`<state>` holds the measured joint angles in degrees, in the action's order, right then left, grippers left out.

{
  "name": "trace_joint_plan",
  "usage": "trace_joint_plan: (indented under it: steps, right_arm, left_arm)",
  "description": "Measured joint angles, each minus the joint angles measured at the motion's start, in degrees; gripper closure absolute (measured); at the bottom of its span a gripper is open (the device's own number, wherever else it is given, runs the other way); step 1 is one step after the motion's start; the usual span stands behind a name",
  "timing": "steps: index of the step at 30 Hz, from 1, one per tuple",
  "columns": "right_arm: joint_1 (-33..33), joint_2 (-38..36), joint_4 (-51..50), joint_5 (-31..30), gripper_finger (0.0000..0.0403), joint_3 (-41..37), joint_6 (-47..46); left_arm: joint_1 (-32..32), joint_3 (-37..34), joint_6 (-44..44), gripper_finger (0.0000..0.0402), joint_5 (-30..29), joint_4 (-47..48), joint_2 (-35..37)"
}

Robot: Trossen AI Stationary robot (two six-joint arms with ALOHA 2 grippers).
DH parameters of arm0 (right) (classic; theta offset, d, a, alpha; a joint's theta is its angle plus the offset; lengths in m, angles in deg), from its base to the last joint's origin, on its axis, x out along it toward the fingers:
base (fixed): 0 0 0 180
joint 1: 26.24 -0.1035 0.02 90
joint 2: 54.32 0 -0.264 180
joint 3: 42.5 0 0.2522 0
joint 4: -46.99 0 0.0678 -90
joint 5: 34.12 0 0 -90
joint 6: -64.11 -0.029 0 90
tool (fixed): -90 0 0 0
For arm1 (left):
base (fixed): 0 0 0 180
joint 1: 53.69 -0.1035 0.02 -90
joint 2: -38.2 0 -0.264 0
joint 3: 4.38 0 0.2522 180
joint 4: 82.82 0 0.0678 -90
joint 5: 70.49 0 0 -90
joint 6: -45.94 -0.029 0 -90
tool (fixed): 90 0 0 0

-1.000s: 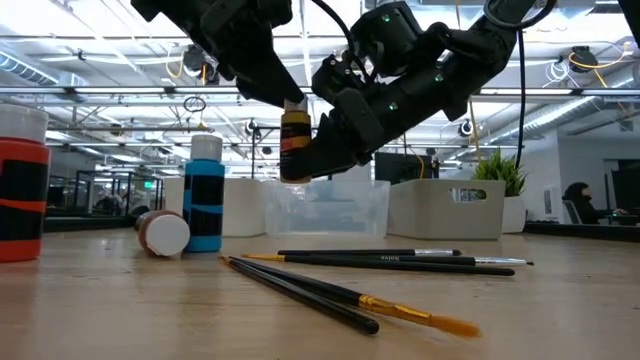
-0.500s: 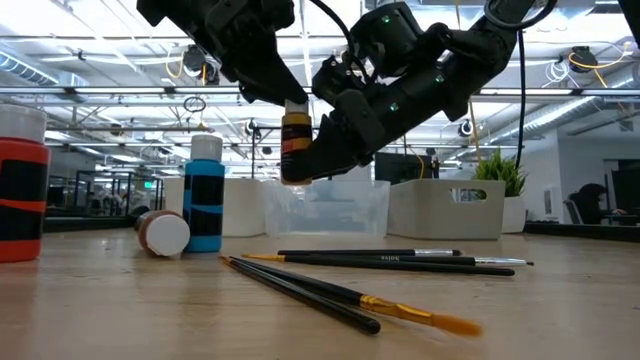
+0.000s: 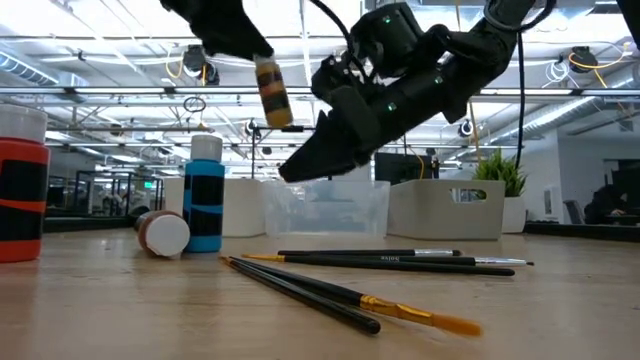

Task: Pick & Place Paint Supplies
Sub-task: Put the yellow paint bottle in the white bin

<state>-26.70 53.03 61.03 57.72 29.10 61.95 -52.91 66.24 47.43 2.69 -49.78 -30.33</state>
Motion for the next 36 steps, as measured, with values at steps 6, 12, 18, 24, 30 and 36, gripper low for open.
trace_joint_plan:
  steps: [6,12,18,24,30,36]
  right_arm:
    - [0.12,-0.22,1.08,-0.11,0.0209,0.11,-2.02]
    - [0.08,-0.17,1.9,-0.09,0.0212,0.13,-2.74]
    - [0.1,-0.17,2.32,-0.13,0.0214,0.13,-2.74]
    - [0.1,-0.17,2.32,-0.18,0.0211,0.13,-2.74]
    - [0.1,-0.17,2.35,-0.22,0.0217,0.13,-2.72]
    - [0.1,-0.17,2.38,-0.23,0.0214,0.13,-2.56]
  left_arm:
    - [-4.13,-0.07,2.95,0.0278,-7.15,8.09,4.49]
    - [-13.76,-0.1,3.55,0.0278,-7.56,10.36,4.13]
    - [-23.36,-2.46,2.14,0.0278,-1.53,3.38,-0.96]
    - [-29.66,-5.49,1.8,0.0278,2.22,-6.5,-7.93]
    - [-31.75,-5.7,0.81,0.0278,3.37,-10.45,-15.15]
    - [-31.2,-5.7,0.41,0.0278,4.52,-15.38,-20.19]
